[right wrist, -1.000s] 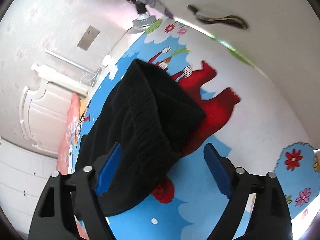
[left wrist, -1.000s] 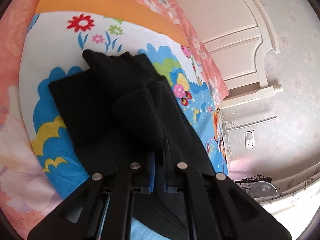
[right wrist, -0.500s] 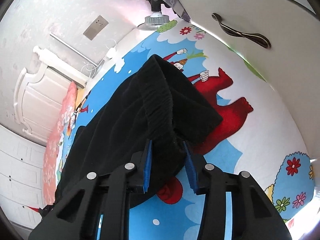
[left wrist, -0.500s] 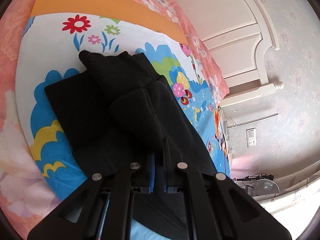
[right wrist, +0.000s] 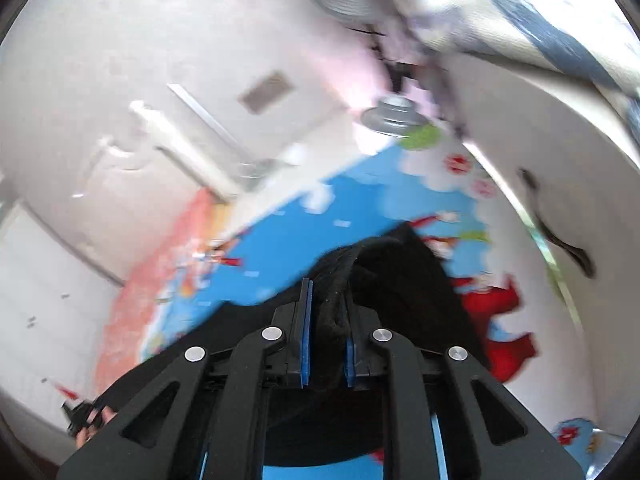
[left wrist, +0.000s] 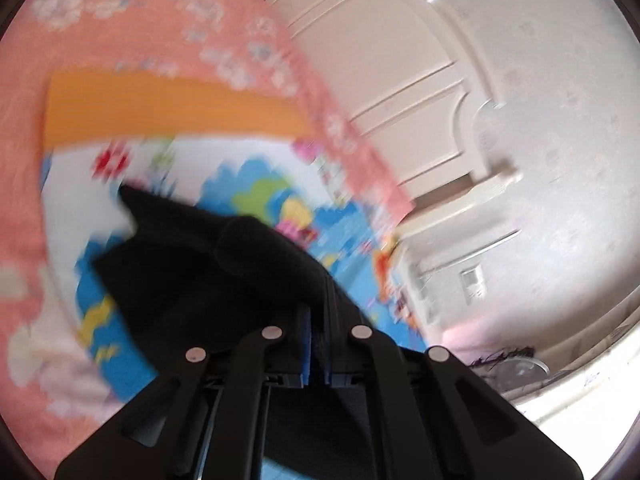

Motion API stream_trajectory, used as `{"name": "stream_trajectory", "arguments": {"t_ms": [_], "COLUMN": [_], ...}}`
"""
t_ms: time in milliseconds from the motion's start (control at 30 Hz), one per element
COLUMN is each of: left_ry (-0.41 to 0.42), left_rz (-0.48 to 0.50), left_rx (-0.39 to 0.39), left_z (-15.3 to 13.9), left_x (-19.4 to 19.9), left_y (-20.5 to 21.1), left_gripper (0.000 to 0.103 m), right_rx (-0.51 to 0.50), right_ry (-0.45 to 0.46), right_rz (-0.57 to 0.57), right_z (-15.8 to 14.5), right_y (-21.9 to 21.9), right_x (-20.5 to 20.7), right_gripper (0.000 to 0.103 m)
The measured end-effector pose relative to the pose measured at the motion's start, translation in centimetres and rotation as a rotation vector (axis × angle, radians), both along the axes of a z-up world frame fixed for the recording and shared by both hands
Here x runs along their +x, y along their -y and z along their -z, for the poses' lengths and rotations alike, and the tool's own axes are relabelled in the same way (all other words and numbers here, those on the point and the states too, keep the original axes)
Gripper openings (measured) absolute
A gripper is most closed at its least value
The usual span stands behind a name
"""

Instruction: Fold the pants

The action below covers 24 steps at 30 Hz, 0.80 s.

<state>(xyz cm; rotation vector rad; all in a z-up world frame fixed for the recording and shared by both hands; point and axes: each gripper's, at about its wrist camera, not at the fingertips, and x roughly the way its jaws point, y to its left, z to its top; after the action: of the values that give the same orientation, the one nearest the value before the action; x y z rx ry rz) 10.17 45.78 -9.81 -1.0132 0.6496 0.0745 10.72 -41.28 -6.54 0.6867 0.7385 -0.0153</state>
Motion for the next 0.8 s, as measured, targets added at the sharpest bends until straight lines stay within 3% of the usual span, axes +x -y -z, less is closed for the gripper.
{"name": "stream_trajectory", "arguments": {"t_ms": [100, 167, 300, 367, 433, 500, 567, 600, 700, 800], "left_ry": [-0.093, -0.123, -0.121, -0.057, -0.047, -0.116, -0.176, -0.181, -0.144, -0.108], "left_rz": [0.027, 0.043, 0.031, 0.034, 0.035, 0.05, 0.049, 0.035, -0.007, -0.052], "left_rx": [-0.103, -0.109, -0.124, -0.035, -0.008, -0.01, -0.106, -0.138, -0.157, -0.216], "left_z": [5.8, 7.6, 7.2, 3.9, 3.1, 5.0, 7.9, 8.7, 9.1, 9.6], "left_x": [-1.2, -1.9, -1.9, -2.2, -2.5, -1.8, -1.6, -2.0, -3.3, -3.7], "left_y": [0.1, 0.5, 0.3, 0.8, 1.1, 1.1, 0.6, 0.4, -0.3, -1.8], "left_gripper": [0.004, 0.004, 0.004, 0.004, 0.004, 0.004, 0.005, 0.01, 0.048, 0.048], "right_rx": [0.005, -0.013, -0.012, -0.031, -0.067, -0.111, -0.096, -0.116, -0.163, -0.19], "right_ry": [-0.173, -0.221, -0.19, -0.127, -0.108, -0.159, -0.224, -0.214, -0.215, -0.224], "right_rz": [0.008, 0.009, 0.007, -0.005, -0.007, 0.003, 0.014, 0.007, -0.018, -0.015], "right_z": [6.5, 8.9, 7.6, 5.1, 4.0, 5.7, 8.2, 8.2, 7.6, 8.0], "right_y": [1.4, 1.4, 1.2, 0.4, -0.1, 0.0, 0.5, 0.3, -0.3, -0.5], "right_x": [0.5, 0.5, 0.2, -0.9, -1.5, -0.6, -0.2, -0.4, -0.7, -0.6], "right_gripper": [0.016, 0.016, 0.016, 0.016, 0.016, 0.016, 0.016, 0.016, 0.017, 0.017]}}
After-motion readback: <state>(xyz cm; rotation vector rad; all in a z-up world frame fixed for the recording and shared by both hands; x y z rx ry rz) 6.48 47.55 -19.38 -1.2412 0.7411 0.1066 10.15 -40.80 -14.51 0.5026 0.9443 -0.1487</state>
